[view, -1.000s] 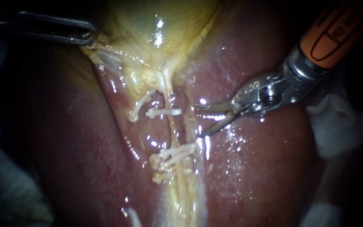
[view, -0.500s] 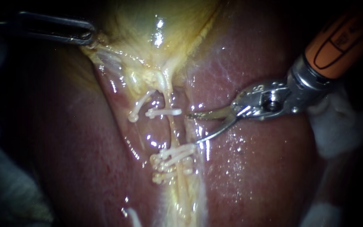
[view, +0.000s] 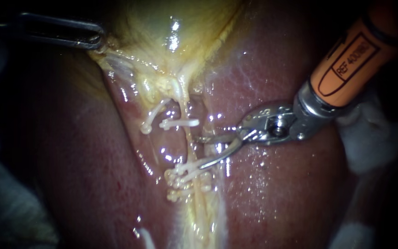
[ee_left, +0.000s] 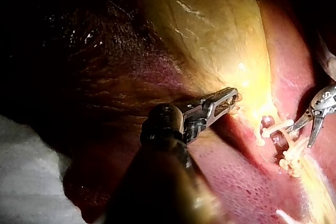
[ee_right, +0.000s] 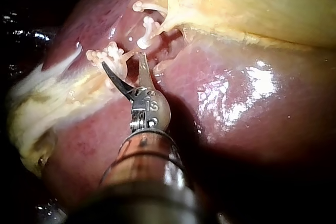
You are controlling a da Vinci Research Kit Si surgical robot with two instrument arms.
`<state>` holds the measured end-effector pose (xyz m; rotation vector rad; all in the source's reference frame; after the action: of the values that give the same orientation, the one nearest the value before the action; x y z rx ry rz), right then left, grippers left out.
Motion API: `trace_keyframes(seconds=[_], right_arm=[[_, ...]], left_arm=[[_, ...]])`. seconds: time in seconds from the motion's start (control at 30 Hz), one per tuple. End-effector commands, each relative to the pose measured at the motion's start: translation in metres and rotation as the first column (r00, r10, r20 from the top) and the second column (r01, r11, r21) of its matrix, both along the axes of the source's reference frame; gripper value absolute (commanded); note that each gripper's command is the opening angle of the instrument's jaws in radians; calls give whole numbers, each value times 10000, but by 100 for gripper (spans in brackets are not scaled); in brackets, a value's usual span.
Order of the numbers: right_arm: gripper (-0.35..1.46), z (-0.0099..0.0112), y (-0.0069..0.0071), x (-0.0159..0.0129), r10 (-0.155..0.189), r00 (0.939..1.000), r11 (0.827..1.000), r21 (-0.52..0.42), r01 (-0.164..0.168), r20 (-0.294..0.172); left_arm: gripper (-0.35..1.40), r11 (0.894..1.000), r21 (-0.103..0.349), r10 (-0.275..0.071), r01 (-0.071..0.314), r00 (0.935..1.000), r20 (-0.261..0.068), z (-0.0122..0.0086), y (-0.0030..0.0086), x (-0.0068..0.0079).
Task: Go to the cutting position right tube
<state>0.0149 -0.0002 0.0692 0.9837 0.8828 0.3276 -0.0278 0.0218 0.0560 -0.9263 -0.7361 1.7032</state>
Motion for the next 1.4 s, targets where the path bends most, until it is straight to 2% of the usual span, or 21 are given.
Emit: trace_keyframes(seconds=[0.03,0.33,0.47,0.8,1.0,1.17,1.27,1.33,1.4], right_arm=[[144,2,0,2,102,9999,9999,25,-102,-97],[144,16,-8,23,448,9972,9988,201,-436,-597],[144,19,-12,35,656,9937,9974,344,-627,-906],[139,17,-14,64,1074,9850,9928,680,-989,-1348],[137,15,-16,70,1197,9802,9912,753,-1089,-1580],[133,4,-21,71,1280,9751,9894,907,-1130,-1811],[133,-9,-24,72,1374,9693,9872,1085,-1171,-2038],[132,-20,-22,74,1466,9636,9847,1259,-1206,-2236],[132,-30,-19,74,1512,9604,9831,1374,-1213,-2340]], left_arm=[[-35,10000,-1,-2,2,10000,0,0,0,0],[-35,10000,-1,-3,3,10000,0,0,0,0],[-35,10000,-1,-4,4,10000,-1,0,0,-1],[-35,10000,-1,-9,9,10000,-4,0,0,-1],[-35,10000,-1,-9,9,10000,-4,0,0,-1],[-35,10000,-1,-9,9,10000,-4,0,0,-1],[-35,10000,-1,-9,9,10000,-4,0,0,-1],[-35,10000,-1,-8,8,10000,-3,0,0,-1],[-35,10000,-1,-8,8,10000,-3,0,0,-1]])
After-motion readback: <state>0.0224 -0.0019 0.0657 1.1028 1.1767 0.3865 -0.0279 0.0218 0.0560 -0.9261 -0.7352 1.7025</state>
